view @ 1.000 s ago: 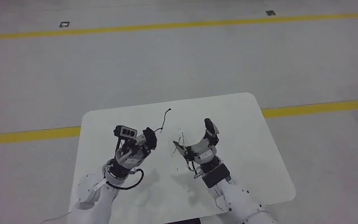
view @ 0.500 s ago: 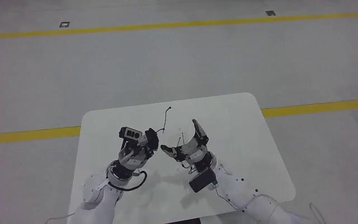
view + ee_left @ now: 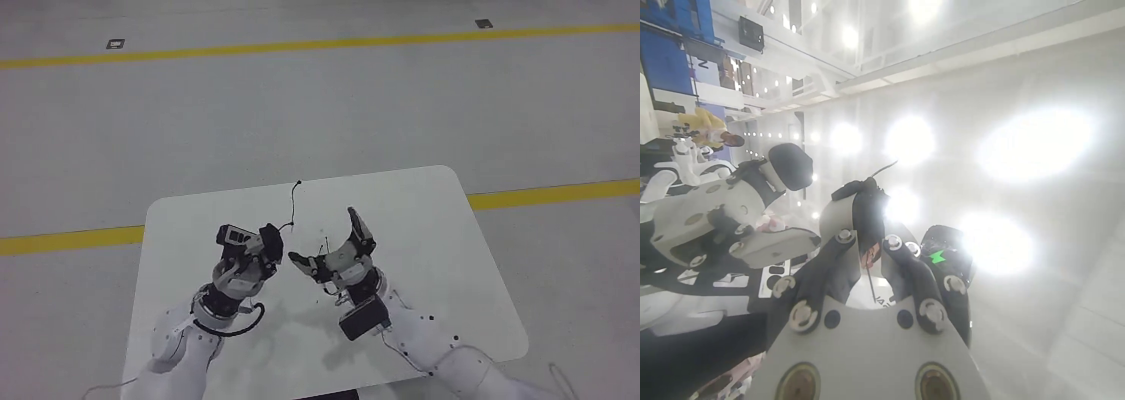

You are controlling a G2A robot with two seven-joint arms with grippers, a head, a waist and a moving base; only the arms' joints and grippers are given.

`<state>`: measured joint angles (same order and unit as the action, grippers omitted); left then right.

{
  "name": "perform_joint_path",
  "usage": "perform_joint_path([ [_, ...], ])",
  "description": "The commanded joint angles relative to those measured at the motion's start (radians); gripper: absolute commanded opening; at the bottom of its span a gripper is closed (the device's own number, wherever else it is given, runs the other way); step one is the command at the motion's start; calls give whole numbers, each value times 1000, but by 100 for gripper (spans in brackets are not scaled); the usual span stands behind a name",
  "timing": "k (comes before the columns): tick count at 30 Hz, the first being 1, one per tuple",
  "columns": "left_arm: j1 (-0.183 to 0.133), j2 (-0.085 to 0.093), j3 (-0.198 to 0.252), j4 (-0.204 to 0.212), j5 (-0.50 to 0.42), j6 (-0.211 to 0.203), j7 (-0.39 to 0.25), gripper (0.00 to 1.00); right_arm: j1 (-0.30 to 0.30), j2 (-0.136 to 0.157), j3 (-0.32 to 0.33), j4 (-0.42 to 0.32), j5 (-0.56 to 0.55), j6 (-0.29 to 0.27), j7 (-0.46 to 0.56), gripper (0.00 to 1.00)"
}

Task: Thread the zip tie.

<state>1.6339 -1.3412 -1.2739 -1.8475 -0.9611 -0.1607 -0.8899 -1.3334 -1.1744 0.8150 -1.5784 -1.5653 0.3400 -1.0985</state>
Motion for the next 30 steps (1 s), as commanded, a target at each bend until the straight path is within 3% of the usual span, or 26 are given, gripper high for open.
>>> perform_joint_path([
  [1, 0, 1, 2, 1, -5, -3, 1, 0, -2, -7, 2, 2, -5, 0, -3, 59],
  [2, 0, 2, 4, 1, -8, -3, 1, 0, -3, -11, 1, 3, -5, 0, -3, 49],
  [3, 0, 2, 6, 1, -14, -4, 1, 0, -1, -16, -1, 6, -5, 0, -4, 47],
  [25, 8, 17, 33, 8, -40, -16, -3, 0, 37, -72, -49, 54, -5, 0, -11, 29],
  [30, 8, 21, 37, 8, -40, -18, -2, 0, 36, -81, -50, 60, -5, 0, -12, 29],
])
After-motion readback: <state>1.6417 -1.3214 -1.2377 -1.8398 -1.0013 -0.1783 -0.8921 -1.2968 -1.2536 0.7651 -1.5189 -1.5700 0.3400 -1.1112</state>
